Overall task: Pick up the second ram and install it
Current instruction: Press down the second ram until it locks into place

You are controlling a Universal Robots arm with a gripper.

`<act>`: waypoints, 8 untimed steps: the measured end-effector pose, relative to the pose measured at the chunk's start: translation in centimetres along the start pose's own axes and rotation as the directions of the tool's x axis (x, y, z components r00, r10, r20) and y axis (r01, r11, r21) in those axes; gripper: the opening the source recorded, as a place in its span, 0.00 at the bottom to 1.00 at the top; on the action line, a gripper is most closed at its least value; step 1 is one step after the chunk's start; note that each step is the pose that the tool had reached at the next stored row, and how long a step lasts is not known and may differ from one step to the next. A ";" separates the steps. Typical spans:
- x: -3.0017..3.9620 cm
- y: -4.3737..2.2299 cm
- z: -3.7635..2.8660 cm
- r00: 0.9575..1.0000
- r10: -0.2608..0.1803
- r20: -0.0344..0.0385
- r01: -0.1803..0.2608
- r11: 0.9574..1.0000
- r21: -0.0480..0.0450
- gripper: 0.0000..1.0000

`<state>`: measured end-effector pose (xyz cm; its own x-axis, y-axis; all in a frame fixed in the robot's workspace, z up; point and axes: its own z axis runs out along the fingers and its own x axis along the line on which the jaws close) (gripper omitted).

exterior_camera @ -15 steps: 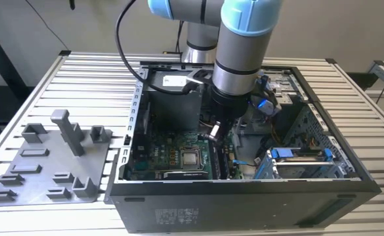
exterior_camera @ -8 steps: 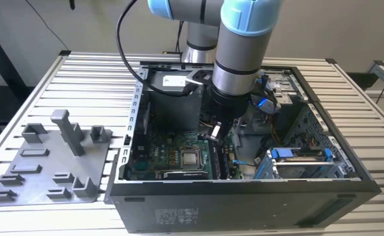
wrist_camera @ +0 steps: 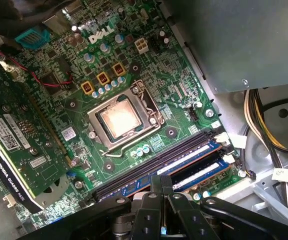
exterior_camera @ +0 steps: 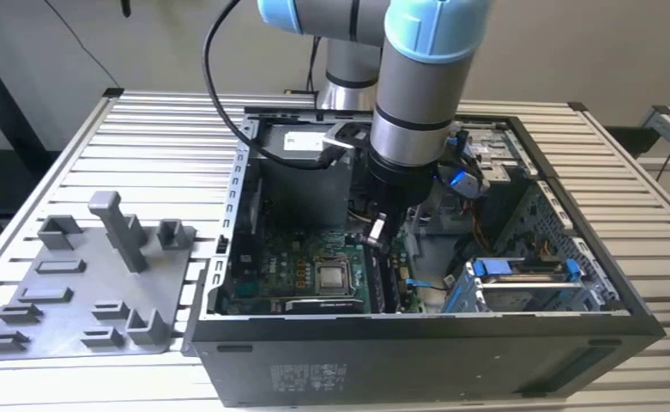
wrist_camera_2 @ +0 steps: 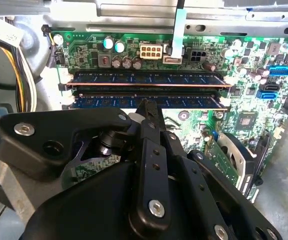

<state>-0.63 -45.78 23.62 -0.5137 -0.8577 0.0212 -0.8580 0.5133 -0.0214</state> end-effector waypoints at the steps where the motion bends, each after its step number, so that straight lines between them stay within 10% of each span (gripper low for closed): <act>1: 0.00 0.00 0.00 1.000 0.000 0.000 0.000 1.000 0.000 0.11; 8: 0.02 0.05 0.17 0.998 -0.068 0.007 0.068 0.998 -0.002 0.11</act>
<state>-0.68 -45.78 23.44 -0.4537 -0.8910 0.0153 -0.8911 0.4534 -0.0183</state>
